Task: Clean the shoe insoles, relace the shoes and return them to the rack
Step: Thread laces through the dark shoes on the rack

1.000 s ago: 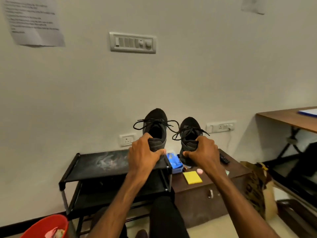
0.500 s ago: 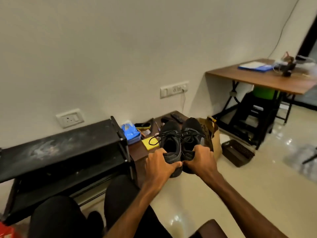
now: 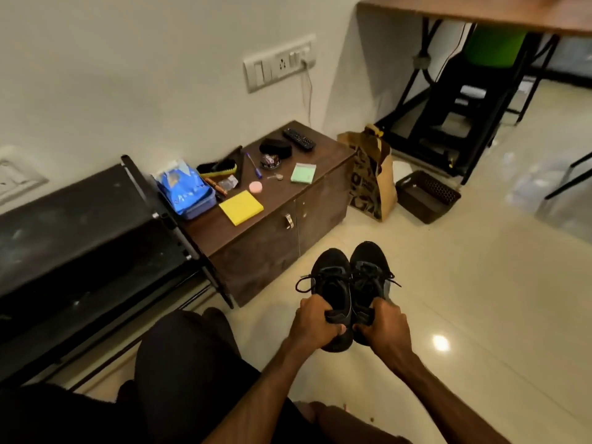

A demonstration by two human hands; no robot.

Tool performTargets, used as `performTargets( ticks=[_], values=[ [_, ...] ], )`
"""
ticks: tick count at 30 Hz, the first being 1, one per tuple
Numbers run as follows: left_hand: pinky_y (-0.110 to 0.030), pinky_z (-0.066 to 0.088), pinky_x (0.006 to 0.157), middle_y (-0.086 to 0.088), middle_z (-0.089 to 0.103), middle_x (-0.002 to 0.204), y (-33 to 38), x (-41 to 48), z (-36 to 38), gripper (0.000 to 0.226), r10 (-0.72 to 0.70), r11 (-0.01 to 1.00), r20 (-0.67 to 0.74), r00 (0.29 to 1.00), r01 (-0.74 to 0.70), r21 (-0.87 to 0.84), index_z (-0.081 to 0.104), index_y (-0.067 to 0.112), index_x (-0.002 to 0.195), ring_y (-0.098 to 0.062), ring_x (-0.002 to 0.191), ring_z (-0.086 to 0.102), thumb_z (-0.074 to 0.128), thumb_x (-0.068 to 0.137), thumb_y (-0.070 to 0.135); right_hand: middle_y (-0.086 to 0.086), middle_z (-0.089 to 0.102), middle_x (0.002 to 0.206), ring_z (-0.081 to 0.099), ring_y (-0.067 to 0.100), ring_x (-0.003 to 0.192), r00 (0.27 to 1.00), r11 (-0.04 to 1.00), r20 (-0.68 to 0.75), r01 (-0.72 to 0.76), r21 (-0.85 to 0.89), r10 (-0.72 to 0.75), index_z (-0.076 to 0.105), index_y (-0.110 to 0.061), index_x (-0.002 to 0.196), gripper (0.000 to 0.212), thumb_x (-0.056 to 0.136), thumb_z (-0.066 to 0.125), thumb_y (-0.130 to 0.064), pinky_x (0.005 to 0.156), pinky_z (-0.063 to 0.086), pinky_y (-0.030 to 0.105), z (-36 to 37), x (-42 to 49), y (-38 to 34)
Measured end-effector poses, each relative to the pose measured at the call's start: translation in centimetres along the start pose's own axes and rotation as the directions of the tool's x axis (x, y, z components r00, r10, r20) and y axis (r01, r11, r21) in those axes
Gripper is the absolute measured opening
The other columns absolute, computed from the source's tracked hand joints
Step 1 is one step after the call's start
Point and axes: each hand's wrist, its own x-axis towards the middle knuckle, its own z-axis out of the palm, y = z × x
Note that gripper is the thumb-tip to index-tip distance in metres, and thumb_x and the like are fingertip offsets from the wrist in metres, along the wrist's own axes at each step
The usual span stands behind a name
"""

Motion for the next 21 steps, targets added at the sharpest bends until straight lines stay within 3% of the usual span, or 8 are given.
performTargets(
  ticks=[3,6,11,15,19,21],
  values=[
    [-0.035,0.06,0.086,-0.008,0.071,0.101,-2.5,3.6,2.1,0.022,-0.077,0.997,0.065,0.995,0.076,0.014,0.074,0.013,0.089,-0.024,0.091,0.07,0.084,0.073,0.024,0.006,0.065,0.091,0.065,0.025,0.073,0.997,0.997,0.051,-0.054,0.049,0.052,0.055,-0.018,0.085,0.035,0.068,0.084,-0.022,0.066,0.061,0.043,4.0,2.2,1.6],
    [-0.035,0.061,0.081,-0.007,0.07,0.09,-5.5,6.3,4.1,0.019,-0.148,0.989,0.081,0.986,0.147,0.027,0.071,0.008,0.082,-0.027,0.083,0.07,0.081,0.074,0.022,0.008,0.065,0.096,0.066,0.029,0.078,0.992,0.995,0.095,-0.085,0.053,0.08,0.054,-0.017,0.088,0.038,0.067,0.086,-0.021,0.067,0.059,0.041,7.9,3.7,2.8],
    [-0.039,0.059,0.087,-0.012,0.069,0.105,-10.2,9.6,8.1,0.03,-0.256,0.967,0.112,0.96,0.253,0.04,0.072,0.005,0.101,-0.032,0.094,0.069,0.081,0.08,0.024,0.009,0.058,0.118,0.065,0.032,0.091,0.991,0.994,0.114,-0.082,0.074,0.073,0.055,-0.011,0.1,0.038,0.076,0.085,-0.014,0.073,0.053,0.035,13.1,5.3,4.3],
    [-0.038,0.055,0.094,-0.016,0.063,0.121,-12.9,11.5,9.9,0.037,-0.353,0.935,0.144,0.924,0.343,0.088,0.066,0.004,0.115,-0.034,0.107,0.065,0.078,0.085,0.022,0.01,0.053,0.125,0.065,0.032,0.084,0.986,0.994,0.162,-0.043,0.1,0.026,0.052,-0.013,0.091,0.034,0.076,0.082,-0.008,0.07,0.057,0.038,16.5,6.5,5.9],
    [-0.038,0.049,0.101,-0.018,0.052,0.137,-15.3,12.7,11.5,0.046,-0.423,0.901,0.194,0.885,0.388,0.196,0.054,0.004,0.133,-0.037,0.122,0.057,0.069,0.092,0.02,0.006,0.049,0.133,0.062,0.024,0.087,0.96,0.997,0.276,0.013,0.076,-0.033,0.062,-0.005,0.099,0.025,0.079,0.077,0.001,0.06,0.043,0.009,19.4,7.4,8.0],
    [-0.038,0.046,0.107,-0.018,0.047,0.143,-16.6,12.7,12.3,0.051,-0.461,0.877,0.236,0.855,0.399,0.266,0.049,0.005,0.139,-0.035,0.128,0.054,0.068,0.094,0.02,0.007,0.047,0.139,0.064,0.026,0.093,0.95,0.998,0.307,0.035,0.048,-0.049,0.066,0.0,0.101,0.022,0.081,0.072,0.006,0.059,0.038,0.005,20.9,7.3,9.1]
  ],
)
